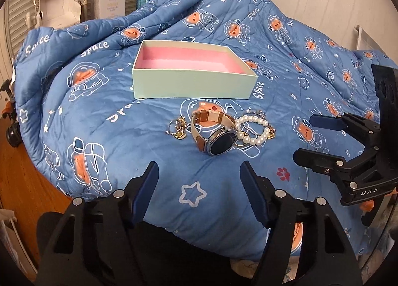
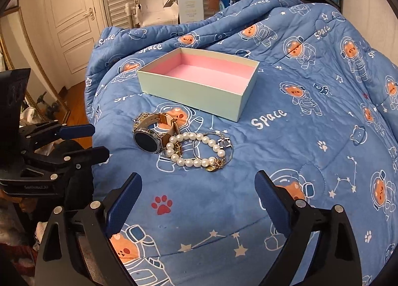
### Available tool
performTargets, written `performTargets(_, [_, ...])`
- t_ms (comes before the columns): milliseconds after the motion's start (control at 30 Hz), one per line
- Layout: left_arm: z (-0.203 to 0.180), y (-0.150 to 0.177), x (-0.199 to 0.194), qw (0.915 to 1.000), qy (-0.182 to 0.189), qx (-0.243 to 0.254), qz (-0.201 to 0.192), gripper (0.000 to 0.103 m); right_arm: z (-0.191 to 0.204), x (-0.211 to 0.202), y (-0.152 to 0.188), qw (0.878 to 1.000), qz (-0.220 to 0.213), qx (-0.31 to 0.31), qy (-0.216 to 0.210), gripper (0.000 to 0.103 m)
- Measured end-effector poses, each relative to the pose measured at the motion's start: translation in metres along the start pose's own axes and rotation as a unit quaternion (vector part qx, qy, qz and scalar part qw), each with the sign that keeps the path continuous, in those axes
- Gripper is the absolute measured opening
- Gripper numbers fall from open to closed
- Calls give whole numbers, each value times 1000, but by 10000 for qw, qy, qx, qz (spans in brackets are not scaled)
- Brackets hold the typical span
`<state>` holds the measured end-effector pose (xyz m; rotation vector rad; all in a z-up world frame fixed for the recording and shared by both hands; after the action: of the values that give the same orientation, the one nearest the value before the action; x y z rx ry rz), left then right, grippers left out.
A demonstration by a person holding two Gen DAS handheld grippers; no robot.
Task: Organize jewelry
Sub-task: 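Grasp the brown-strap watch with the left tool while the right tool grasps the small ring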
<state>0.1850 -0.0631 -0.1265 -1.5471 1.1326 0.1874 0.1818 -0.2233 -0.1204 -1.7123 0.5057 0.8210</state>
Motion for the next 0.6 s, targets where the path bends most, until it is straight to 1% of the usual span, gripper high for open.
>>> performTargets(200, [10, -1, 16, 9998, 91, -78, 143, 67, 5, 16, -7, 9986, 57, -390, -341, 72])
performTargets(267, [12, -2, 21, 9997, 120, -140, 172, 67, 0, 23, -11, 9987, 95, -319, -373, 67])
performTargets(333, [14, -4, 22, 9996, 150, -195, 160, 66, -10, 29, -17, 9993, 156, -161, -315, 59])
performTargets(367, [14, -6, 22, 9995, 177, -222, 142, 65, -15, 31, -20, 9992, 192, -47, -343, 55])
performTargets(400, [15, -9, 21, 9994, 211, -256, 122, 64, -20, 33, -22, 9990, 221, 84, -374, 53])
performTargets(467, [17, -14, 20, 9991, 270, -326, 99, 58, -28, 37, -26, 9985, 281, 275, -369, 46])
performTargets(533, [19, -20, 21, 9988, 293, -368, 119, 56, -30, 42, -29, 9986, 310, 265, -325, 41])
performTargets(567, [20, -22, 22, 9988, 275, -375, 137, 52, -29, 43, -29, 9986, 320, 264, -331, 38])
performTargets(600, [22, -24, 25, 9988, 249, -387, 180, 51, -29, 45, -30, 9985, 328, 266, -346, 36])
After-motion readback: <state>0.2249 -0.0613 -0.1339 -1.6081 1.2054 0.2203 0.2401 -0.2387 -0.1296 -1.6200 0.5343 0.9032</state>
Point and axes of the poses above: each gripper's, at about its wrist camera, not at the fingertips, and x roughly the way its jaws point, z to its left, y to its underside, the point moved 5 cm from there along x, roughly the way its jaws point, and after that the axes turned 15 degrees about y, right-handed, at the moved point
